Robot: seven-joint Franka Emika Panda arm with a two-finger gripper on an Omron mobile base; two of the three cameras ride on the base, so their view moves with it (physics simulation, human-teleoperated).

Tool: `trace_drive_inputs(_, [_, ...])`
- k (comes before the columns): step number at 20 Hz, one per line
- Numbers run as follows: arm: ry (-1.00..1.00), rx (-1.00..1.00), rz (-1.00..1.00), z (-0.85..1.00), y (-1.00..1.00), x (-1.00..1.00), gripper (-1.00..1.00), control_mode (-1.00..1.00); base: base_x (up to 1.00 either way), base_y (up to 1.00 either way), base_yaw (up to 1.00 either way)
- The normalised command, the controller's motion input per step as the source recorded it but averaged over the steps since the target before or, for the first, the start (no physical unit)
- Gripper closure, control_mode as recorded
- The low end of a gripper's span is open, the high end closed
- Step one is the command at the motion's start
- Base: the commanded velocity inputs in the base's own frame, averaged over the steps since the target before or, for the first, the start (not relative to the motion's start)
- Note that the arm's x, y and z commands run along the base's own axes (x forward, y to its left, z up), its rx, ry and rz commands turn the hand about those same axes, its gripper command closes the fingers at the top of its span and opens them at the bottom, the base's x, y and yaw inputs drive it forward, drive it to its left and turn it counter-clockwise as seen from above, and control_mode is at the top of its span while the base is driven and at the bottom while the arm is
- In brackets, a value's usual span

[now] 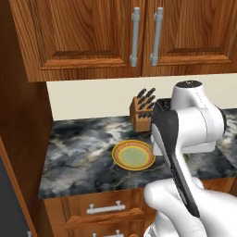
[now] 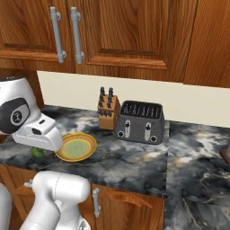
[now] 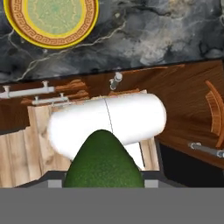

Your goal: Pick avocado from the fridge and place it on the plate on the counter.

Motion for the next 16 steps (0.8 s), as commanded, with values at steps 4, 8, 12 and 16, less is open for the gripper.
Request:
trace_drive_inputs(4, [-0.01, 0.0, 0.02, -0.51, 0.12, 1.0, 1.0, -1.0, 0.0, 0.0, 0.0])
trace_drive_inputs(8, [0.0, 0.0, 0.01, -0.7, 0.11, 0.93, 1.0, -1.0, 0.0, 0.0, 0.0])
trace_drive_inputs(12, [0.0, 0.0, 0.0, -0.57, 0.01, 0.82, 1.0, -1.0, 0.0, 0.0, 0.0])
trace_drive_inputs(16, [0.0, 0.0, 0.01, -0.5, 0.11, 0.92, 1.0, -1.0, 0.0, 0.0, 0.0])
